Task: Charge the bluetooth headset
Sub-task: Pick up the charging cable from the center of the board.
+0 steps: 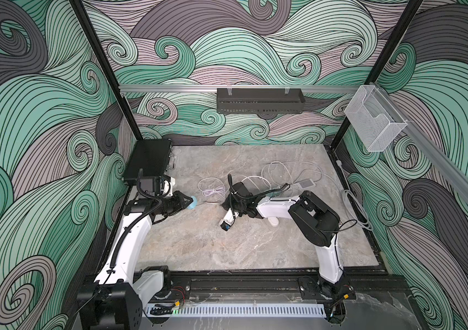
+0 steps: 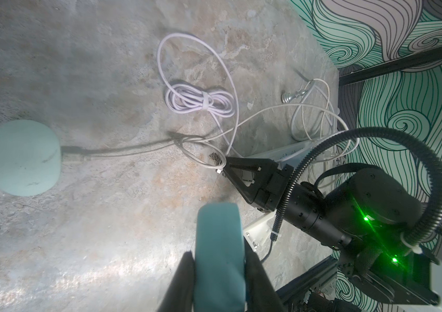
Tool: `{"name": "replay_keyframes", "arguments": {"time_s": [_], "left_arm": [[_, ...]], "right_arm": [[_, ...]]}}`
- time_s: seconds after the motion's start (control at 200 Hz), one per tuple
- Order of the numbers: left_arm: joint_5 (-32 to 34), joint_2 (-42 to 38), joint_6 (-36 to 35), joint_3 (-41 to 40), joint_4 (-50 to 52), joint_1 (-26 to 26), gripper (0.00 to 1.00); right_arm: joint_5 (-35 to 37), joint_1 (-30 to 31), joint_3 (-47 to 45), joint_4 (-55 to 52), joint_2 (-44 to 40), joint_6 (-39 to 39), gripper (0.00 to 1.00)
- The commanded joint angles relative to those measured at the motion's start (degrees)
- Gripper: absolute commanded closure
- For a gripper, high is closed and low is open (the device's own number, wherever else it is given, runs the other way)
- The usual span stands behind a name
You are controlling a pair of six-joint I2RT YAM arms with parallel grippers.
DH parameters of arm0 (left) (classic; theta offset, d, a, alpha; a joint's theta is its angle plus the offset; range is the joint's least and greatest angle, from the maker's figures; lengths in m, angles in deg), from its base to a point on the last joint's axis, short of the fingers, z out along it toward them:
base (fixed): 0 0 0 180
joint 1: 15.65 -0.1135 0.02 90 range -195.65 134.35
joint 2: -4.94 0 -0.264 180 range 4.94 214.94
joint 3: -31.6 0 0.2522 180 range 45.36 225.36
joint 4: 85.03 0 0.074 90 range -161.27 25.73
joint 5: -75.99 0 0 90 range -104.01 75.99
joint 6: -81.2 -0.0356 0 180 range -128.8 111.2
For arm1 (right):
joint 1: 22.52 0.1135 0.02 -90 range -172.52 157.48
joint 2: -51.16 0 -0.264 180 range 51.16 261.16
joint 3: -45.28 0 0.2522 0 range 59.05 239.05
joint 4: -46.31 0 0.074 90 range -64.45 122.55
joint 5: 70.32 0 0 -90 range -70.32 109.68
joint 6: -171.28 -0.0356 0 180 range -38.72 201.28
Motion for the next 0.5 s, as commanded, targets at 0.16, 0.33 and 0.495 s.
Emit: {"name": "replay_keyframes", "arguments": {"time_s": [0.16,0.33,0.495], "left_arm": [[-1.5,0.2,-1.1,0.8,-0.4,-0.5,1.00],[-1.7,0.1,-1.2,0.9,-0.1,-0.4,1.00],[-1.8,0.2,-1.3,1.0,-0.2,-0.4,1.00]], "right_arm": [[0.9,0.1,1.5,-0.2,2.3,0.8,0.76],[1.0,0.2,2.3,-0.5,3.1,0.9,0.81],[1.2,0.3,2.9,-0.4,3.2,0.8,0.89]]}}
